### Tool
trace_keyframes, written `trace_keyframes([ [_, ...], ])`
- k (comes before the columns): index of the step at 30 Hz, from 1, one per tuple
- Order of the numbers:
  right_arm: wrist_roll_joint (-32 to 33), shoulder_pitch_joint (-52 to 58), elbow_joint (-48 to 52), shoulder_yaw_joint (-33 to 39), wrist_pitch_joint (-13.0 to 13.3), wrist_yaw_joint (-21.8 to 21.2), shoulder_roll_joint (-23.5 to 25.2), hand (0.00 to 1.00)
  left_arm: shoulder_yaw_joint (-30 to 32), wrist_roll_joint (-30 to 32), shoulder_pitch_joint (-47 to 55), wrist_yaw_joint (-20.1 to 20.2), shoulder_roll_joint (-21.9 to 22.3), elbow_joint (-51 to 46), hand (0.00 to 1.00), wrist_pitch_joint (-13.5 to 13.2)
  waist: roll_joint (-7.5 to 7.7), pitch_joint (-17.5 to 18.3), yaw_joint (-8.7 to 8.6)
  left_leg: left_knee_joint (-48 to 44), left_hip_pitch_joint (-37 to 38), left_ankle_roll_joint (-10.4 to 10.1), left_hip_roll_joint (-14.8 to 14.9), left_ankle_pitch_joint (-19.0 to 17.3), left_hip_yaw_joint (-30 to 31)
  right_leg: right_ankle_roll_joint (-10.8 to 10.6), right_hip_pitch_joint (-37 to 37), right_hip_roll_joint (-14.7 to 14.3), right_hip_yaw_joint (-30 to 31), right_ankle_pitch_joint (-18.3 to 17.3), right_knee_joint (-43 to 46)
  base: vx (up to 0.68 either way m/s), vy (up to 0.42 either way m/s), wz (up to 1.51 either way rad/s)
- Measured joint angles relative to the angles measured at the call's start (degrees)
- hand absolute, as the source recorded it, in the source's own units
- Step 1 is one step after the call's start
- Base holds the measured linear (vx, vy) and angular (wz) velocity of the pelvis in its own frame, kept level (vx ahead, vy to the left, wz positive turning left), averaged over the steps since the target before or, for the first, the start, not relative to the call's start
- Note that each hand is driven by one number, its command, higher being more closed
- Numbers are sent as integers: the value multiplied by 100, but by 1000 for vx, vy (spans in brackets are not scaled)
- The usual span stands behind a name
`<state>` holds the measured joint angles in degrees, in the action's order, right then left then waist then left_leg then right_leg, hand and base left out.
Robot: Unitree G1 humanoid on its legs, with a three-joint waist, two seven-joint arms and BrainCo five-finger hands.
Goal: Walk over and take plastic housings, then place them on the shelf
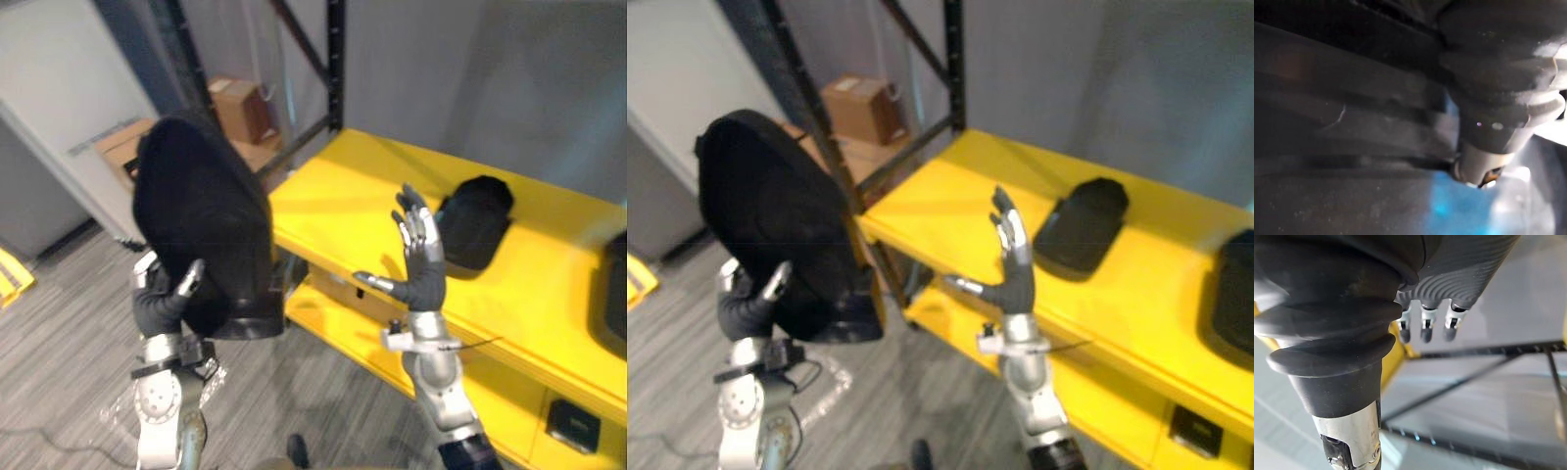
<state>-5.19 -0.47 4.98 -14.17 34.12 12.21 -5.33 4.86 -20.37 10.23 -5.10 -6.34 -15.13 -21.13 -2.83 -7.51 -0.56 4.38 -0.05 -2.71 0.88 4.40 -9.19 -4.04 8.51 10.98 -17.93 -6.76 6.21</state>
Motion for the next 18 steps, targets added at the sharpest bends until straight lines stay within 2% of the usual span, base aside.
trace_keyframes([
  [1, 27, 32, 99, 18, -20, -35, -4, 0, -2, 11, 6, -102, 22, 62, 100, 4, 46, 30, 0, 20, -14, 7, -38, 109, 71, -131, 60, 23, -71, -52, -8, 16, -79, 33],
  [3, 43, 17, 141, 64, -18, -106, -33, 0, -16, 35, 41, -161, 54, 68, 100, 7, -39, -19, -7, 23, -60, -5, -6, 193, 80, -234, 50, -10, -90, -73, -14, 30, -89, 14],
  [6, 51, 18, 142, 232, -19, -41, -175, 0, -117, 253, 37, -170, 155, 61, 100, 5, -144, -23, -18, 50, -56, -49, 59, 236, 87, -236, 64, -81, -92, -72, -25, 4, -55, 0],
  [10, 44, 67, 166, 583, -31, 412, -188, 0, -127, 542, -124, -99, 234, 52, 100, 4, -121, -36, -55, 62, 8, -43, 7, 227, 95, -233, 71, -6, -105, -170, 124, -7, -4, 1],
  [13, -44, 377, 306, 814, -173, 917, -159, 0, -174, 561, -358, 91, 223, 39, 100, 9, -37, -174, -90, 55, 200, 95, -76, 113, 86, -66, -288, 301, -25, -416, 1319, -38, 66, 1],
  [15, -231, 528, 310, 917, -235, 1141, 36, 0, -156, 564, -331, 146, 26, -182, 100, 106, 127, -347, -146, 59, 532, 192, -84, -60, -34, 181, -841, 477, 369, -451, 2651, -38, 58, -39],
  [16, -245, 540, 317, 913, -236, 1164, 113, 0, -156, 565, -326, 145, -52, -240, 100, 128, 171, -381, -175, 61, 565, 198, -40, -69, -72, 235, -929, 414, 462, -548, 2723, -61, 0, -40],
  [17, -263, 546, 372, 907, -237, 1184, 243, 0, -150, 568, -329, 132, -178, -301, 100, 157, 204, -424, -190, 61, 551, 202, 82, -74, -158, 171, -1071, 188, 543, -634, 2448, -95, -28, -41],
  [18, -319, 545, 517, 911, -236, 1228, 324, 0, -101, 571, -298, 100, -229, -365, 100, 230, 321, -436, -190, 59, 506, 191, 171, -79, -341, 165, -1168, -21, 524, -574, 1934, -79, -28, -48],
])
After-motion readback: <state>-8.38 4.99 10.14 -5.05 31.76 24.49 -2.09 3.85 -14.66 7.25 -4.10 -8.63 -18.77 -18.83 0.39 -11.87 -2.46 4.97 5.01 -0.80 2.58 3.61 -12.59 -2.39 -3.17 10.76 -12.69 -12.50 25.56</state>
